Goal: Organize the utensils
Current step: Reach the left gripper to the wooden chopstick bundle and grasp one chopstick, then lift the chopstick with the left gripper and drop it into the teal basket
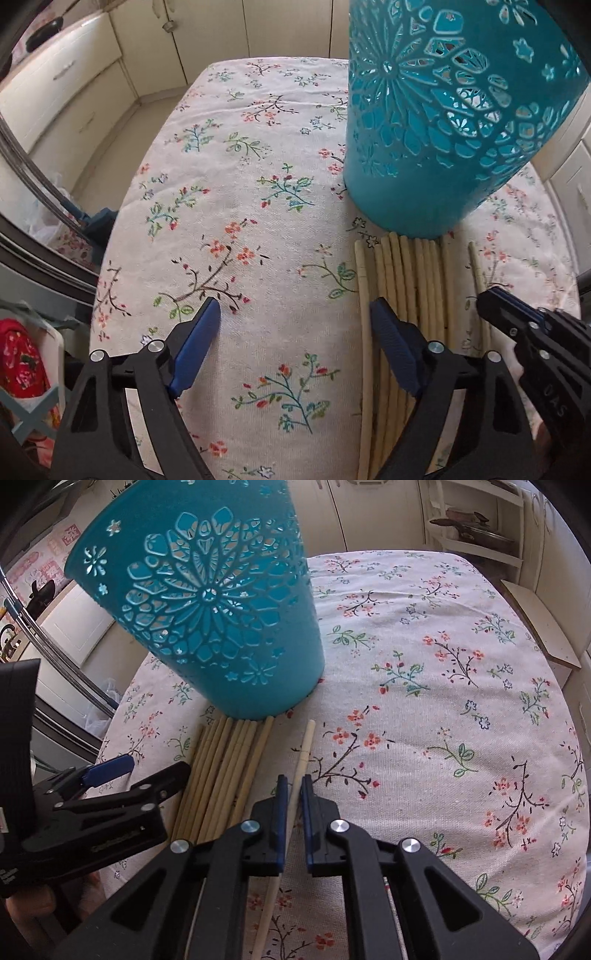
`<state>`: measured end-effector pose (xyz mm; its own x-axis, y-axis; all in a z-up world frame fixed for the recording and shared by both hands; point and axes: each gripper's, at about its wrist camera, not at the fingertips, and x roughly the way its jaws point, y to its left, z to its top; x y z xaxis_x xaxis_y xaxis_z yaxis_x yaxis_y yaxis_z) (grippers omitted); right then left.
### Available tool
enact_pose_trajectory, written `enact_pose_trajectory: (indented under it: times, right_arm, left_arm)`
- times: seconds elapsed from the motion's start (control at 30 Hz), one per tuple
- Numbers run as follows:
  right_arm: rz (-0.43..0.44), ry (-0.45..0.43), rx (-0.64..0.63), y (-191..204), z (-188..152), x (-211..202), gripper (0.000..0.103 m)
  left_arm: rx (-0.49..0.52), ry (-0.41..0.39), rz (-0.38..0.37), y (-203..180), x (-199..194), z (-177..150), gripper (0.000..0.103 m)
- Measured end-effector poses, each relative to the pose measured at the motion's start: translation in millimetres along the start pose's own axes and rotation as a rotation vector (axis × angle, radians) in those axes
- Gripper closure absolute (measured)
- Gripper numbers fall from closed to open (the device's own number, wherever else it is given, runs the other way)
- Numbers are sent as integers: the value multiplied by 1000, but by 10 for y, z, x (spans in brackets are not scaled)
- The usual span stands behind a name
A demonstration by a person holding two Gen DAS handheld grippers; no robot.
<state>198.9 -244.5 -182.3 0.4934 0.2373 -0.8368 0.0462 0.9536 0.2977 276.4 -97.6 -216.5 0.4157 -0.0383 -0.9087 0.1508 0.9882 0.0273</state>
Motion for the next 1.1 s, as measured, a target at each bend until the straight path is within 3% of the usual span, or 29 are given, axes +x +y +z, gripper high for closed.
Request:
enact_pose_trajectory:
  times: [0.13, 0.23, 0.3, 0.33, 0.5, 0.67, 0.8, 0.93, 1.1]
  right_arm:
    - [7, 3, 6, -33, 5, -7, 95]
    - [6, 3, 5, -27, 4, 9, 95]
    - [3, 1, 3, -17, 5, 11, 95]
    - [1, 0, 2, -16, -1, 9, 95]
    - [-12, -8, -7, 6, -22, 15, 95]
    - [-8, -10, 9, 11, -29, 23, 95]
    - [-9, -13, 13, 9, -28, 17, 95]
    - [-17, -19, 9, 27, -39, 14, 94]
    - [-21, -29, 1, 39, -58, 22, 94]
  left_arm:
    - [20, -7, -5, -48, -9, 24, 31]
    - [40, -19, -28, -99, -23, 42, 49]
    - [64, -24, -48, -137, -50, 60, 92]
    - [61, -10, -81, -130, -55, 69, 97]
    - [16, 25, -178, 75, -211, 57, 98]
    - [-105, -39, -301, 578, -792, 191, 98]
    - [-138, -202, -384, 779, -1460, 494, 98]
    - [-110, -405, -428, 601, -1997, 845, 98]
    - [-123, -620, -442, 371, -2346, 1264, 98]
